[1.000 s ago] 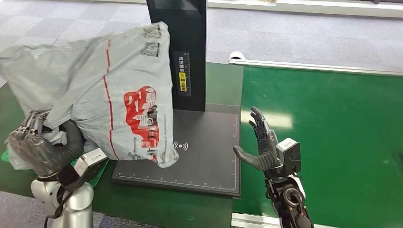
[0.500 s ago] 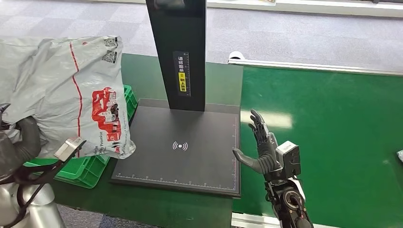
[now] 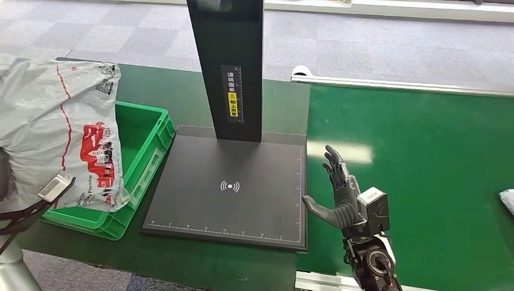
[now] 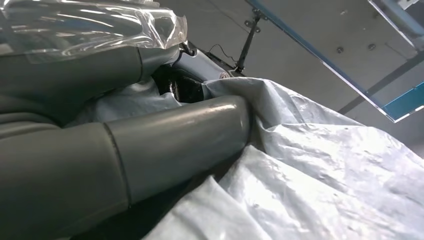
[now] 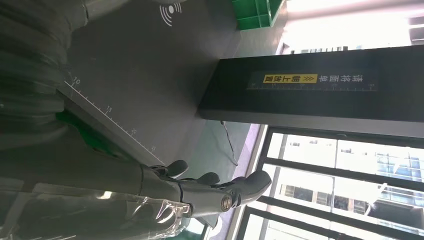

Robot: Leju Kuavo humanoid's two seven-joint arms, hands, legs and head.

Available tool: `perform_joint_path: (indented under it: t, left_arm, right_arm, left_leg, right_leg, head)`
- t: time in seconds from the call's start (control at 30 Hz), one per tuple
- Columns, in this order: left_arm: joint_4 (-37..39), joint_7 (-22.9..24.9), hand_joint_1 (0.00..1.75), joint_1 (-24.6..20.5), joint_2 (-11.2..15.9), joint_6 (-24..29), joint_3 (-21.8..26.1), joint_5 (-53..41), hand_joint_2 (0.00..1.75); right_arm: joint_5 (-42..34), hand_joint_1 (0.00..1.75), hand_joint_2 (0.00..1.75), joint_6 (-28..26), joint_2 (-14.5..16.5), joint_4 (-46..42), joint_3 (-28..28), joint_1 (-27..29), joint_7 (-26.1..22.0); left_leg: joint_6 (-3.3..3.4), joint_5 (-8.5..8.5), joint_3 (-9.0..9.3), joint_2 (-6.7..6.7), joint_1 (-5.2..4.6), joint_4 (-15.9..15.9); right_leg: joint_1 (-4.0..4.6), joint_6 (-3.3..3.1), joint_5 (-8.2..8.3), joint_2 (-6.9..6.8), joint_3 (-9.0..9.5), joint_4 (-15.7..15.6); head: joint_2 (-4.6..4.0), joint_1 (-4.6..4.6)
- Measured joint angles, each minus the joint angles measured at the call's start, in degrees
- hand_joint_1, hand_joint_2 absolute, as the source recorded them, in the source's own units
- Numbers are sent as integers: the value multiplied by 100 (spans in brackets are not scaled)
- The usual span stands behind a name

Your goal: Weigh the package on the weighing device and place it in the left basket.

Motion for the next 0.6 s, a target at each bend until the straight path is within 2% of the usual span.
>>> perform_joint_path:
  t: [0.07,0.33,0.4,0.6]
  left_arm:
    - [3,-5,175,113,263,0,112,0,0]
    - [149,-9,175,676,1815,-2,990,0,0]
    - [174,-9,175,774,2120,-2,1178,0,0]
    - [191,-14,175,980,3020,-2,1338,-1,0]
  right_arm:
    - [-2,0,175,8,-17,-28,-14,16,1]
    - [-14,0,175,168,-90,-53,-126,30,15]
    - [4,0,175,197,-92,-53,-145,29,16]
    - [145,0,175,261,-44,-29,-169,-59,14]
  left_leg:
    - [0,0,0,6,0,-1]
    - [-4,-2,-5,11,10,-6]
    - [-5,-2,-5,9,10,-6]
    - [-5,-1,-4,9,8,-6]
  right_leg:
    - [0,0,0,5,-2,1]
    - [11,-6,-5,9,-11,3]
    - [11,-6,-6,7,-11,3]
    - [9,-6,-5,7,-7,3]
  head:
    - [-1,-1]
    - [-1,-1]
    - [-1,0]
    - [0,1]
